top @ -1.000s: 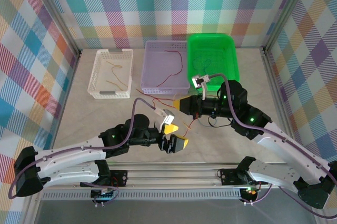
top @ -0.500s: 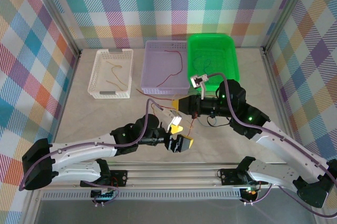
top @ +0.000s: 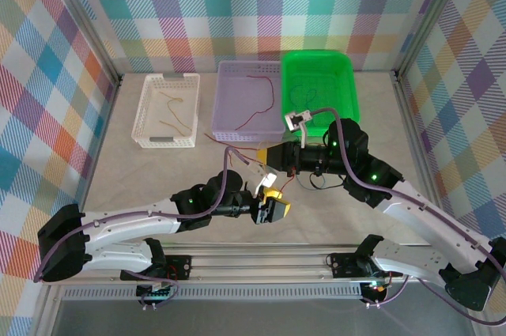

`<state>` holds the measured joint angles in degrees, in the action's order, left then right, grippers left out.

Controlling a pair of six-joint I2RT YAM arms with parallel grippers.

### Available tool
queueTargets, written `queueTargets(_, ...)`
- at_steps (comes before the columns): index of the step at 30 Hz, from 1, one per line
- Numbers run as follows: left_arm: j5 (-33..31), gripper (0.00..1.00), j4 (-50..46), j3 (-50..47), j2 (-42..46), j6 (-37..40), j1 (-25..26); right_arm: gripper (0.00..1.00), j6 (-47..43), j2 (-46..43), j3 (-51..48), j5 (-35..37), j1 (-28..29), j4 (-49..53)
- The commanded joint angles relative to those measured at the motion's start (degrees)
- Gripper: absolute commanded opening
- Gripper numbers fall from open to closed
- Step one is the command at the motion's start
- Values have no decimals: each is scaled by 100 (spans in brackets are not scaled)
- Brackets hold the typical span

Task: Untangle the cables

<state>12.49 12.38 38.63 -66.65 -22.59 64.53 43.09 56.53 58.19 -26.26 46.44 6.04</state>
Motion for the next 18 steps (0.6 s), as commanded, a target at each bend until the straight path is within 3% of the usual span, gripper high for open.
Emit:
queueTargets(1, 16, 39, 109, 195, 56, 33, 68, 0, 42, -66, 87, -45, -13, -165)
queueTargets(9, 281, 0, -277, 146, 406, -54, 68, 0, -130, -335, 94, 840, -38, 383)
queueTargets(13, 446, 0, -672, 117, 745, -103, 68, 0, -107, -485, 99, 1378, -252, 676)
queueTargets(18, 708, 0, -1284, 126, 1208, -136, 68, 0, 210, -619, 48, 1543, -1107, 982)
